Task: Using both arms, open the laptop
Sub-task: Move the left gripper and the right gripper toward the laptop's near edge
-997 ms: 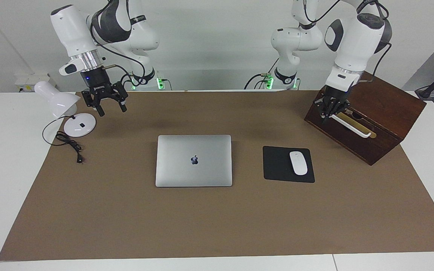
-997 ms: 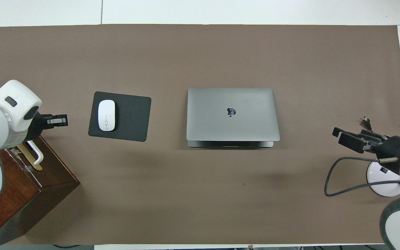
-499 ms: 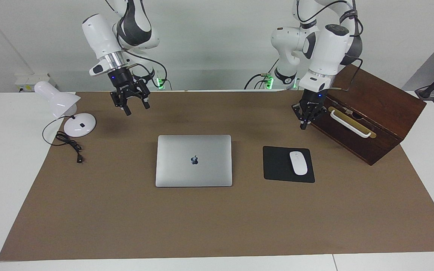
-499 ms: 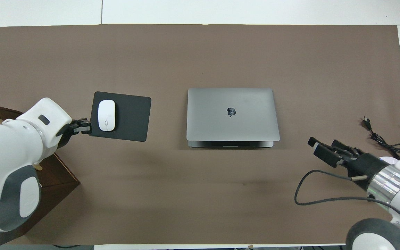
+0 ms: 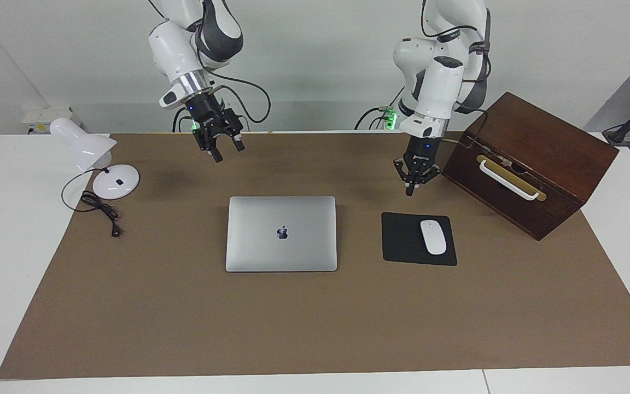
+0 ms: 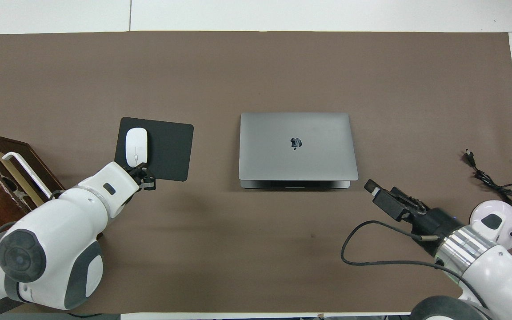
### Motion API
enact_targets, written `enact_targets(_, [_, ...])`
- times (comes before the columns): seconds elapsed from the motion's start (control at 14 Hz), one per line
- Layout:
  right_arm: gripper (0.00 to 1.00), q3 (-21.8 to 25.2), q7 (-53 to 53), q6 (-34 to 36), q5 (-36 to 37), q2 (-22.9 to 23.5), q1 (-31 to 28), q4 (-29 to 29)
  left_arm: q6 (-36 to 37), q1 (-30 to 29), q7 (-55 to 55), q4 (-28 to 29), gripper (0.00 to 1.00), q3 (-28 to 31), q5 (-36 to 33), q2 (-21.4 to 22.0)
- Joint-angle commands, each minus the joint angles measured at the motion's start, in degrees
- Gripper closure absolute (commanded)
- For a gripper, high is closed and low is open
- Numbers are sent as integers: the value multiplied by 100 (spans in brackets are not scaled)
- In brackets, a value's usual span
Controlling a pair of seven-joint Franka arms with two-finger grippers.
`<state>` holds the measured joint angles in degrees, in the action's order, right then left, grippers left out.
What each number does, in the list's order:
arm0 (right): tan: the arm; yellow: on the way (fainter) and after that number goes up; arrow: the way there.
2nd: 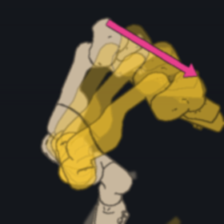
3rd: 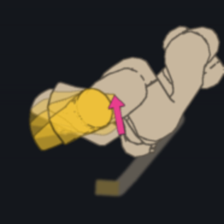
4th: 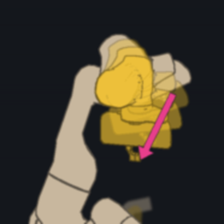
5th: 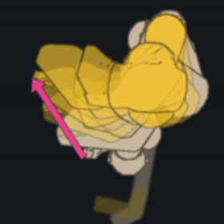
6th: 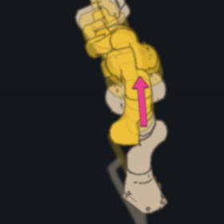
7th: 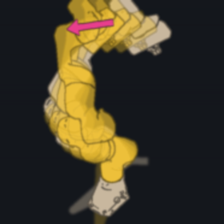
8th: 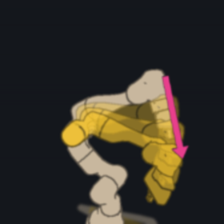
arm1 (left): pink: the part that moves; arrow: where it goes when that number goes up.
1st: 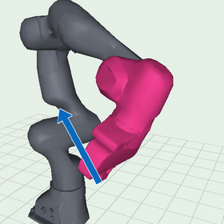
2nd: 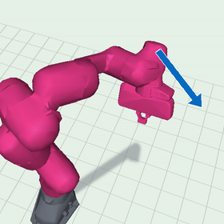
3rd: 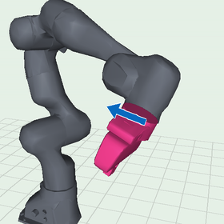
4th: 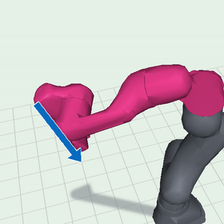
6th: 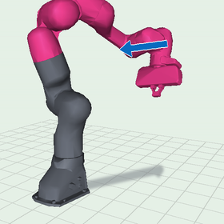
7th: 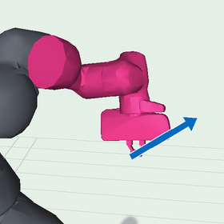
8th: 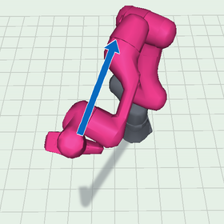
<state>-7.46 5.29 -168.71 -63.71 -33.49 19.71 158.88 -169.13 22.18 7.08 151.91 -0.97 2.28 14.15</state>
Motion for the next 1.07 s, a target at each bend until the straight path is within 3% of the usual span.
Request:
enact_targets(0.0, [0,-211,-421,-267,-291,9,121,126,-717,435,170,199,100,79,97,-263])
enact_targets(0.36, [0,-730,-923,-364,-922,141,121,135,-1859,936,188,252,100,79,97,-948])
enact_targets(0.85, [0,-1065,-1513,-426,-1424,343,129,117,-2220,1570,100,252,100,88,97,-1124])
enact_targets(1.0, [0,-1126,-1705,-434,-1477,518,287,117,-2667,1719,92,252,100,88,97,-1352])
